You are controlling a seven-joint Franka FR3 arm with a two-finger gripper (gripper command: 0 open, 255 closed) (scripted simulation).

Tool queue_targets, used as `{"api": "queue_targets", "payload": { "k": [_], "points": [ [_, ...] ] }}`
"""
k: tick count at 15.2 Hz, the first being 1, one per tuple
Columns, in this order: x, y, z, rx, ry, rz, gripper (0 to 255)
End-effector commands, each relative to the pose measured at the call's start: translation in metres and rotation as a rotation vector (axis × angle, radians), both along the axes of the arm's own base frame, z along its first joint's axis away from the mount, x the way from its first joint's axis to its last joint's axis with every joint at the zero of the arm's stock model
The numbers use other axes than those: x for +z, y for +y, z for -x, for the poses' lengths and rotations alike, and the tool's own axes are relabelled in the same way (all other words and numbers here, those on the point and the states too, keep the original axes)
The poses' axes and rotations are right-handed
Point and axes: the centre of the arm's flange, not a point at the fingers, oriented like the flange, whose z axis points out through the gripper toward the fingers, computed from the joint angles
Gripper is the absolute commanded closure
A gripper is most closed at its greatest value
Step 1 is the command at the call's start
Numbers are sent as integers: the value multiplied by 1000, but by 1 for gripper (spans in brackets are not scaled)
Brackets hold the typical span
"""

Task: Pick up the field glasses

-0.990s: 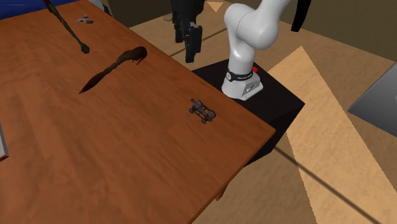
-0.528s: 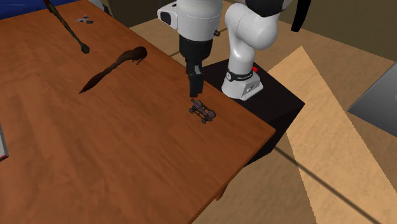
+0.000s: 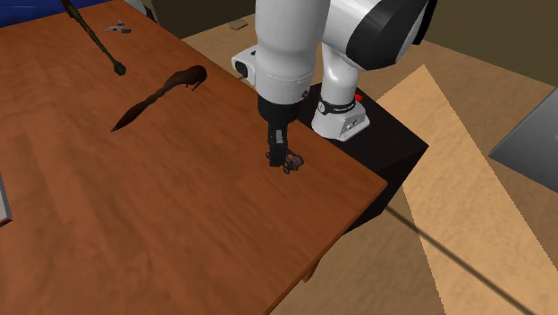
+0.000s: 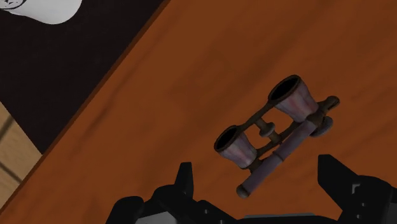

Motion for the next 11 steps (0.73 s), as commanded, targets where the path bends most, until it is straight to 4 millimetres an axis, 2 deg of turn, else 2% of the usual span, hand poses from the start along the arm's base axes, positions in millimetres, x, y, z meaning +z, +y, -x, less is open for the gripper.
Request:
{"api": "queue_targets", "payload": {
  "k": [1, 4, 5, 11],
  "points": [
    [-12, 0, 0, -1, 0, 0, 0],
    [-20, 0, 0, -1, 0, 0, 0],
    [-20, 0, 0, -1, 0, 0, 255],
    [-20, 0, 0, -1, 0, -1, 255]
  ]
}}
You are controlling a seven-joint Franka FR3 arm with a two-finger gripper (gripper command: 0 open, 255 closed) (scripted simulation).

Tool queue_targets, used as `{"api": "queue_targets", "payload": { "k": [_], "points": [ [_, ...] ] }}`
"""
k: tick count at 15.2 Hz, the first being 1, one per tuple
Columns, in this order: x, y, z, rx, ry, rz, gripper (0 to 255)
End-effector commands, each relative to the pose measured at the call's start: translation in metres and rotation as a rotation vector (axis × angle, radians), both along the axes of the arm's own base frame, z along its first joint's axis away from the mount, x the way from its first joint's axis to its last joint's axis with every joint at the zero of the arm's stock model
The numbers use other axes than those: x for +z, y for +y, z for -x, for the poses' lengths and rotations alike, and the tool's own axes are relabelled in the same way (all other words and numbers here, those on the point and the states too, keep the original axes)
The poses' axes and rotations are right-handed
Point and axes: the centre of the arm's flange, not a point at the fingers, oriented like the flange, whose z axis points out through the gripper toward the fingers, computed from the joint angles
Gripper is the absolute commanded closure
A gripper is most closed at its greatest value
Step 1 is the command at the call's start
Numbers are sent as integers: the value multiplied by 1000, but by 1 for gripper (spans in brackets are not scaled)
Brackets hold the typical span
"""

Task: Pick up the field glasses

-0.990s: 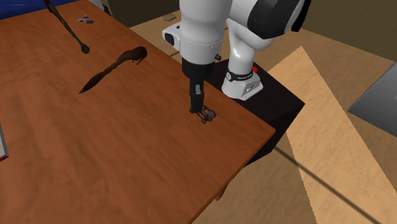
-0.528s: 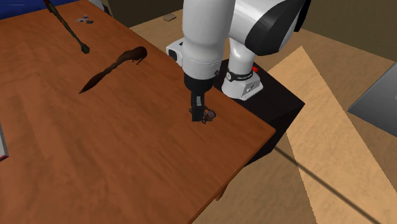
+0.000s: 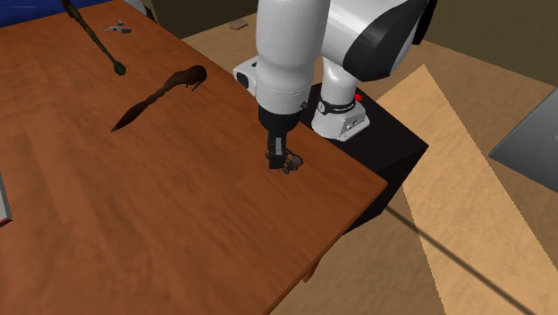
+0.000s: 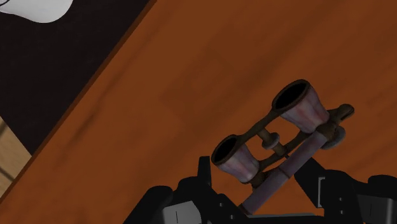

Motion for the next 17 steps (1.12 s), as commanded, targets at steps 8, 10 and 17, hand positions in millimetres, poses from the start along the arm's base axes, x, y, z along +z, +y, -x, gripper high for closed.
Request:
{"api": "queue_targets", "payload": {
  "k": [8, 10, 17],
  "points": [
    [26, 0, 0, 0, 1, 0, 255],
    [37, 0, 0, 0, 1, 0, 255],
    [74, 0, 0, 0, 1, 0, 255]
  ]
}}
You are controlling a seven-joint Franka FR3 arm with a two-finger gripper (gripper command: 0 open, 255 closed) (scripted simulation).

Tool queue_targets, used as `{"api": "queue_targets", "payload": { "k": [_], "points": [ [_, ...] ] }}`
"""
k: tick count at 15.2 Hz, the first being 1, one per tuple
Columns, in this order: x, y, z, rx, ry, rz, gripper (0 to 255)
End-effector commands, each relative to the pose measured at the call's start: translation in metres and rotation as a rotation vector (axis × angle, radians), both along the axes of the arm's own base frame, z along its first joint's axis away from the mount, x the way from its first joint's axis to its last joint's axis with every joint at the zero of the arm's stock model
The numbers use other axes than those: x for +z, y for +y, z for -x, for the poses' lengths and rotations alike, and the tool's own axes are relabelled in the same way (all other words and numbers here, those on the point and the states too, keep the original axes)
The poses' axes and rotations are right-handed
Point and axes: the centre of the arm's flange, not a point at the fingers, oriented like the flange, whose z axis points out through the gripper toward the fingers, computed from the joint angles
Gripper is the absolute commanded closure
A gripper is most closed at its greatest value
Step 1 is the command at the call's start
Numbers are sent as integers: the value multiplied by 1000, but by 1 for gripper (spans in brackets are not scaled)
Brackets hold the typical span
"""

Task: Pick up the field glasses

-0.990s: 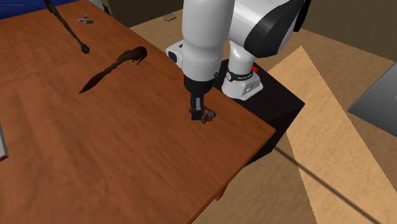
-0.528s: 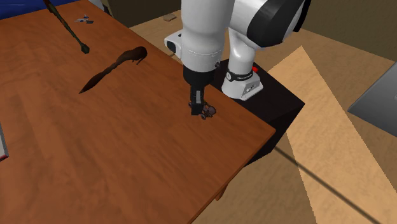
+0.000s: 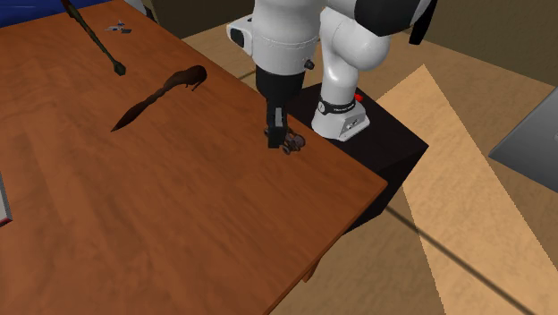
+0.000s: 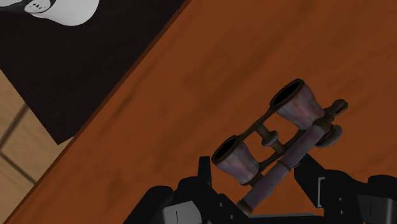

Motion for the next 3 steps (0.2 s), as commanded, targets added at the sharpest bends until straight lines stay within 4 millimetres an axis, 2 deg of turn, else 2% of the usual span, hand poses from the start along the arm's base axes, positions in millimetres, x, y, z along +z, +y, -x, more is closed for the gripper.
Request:
{"api": "queue_targets", "payload": {
  "k": [1, 3],
  "points": [
    [11, 1, 0, 0, 0, 0, 255],
    [12, 1, 0, 0, 0, 0, 255]
  ]
}}
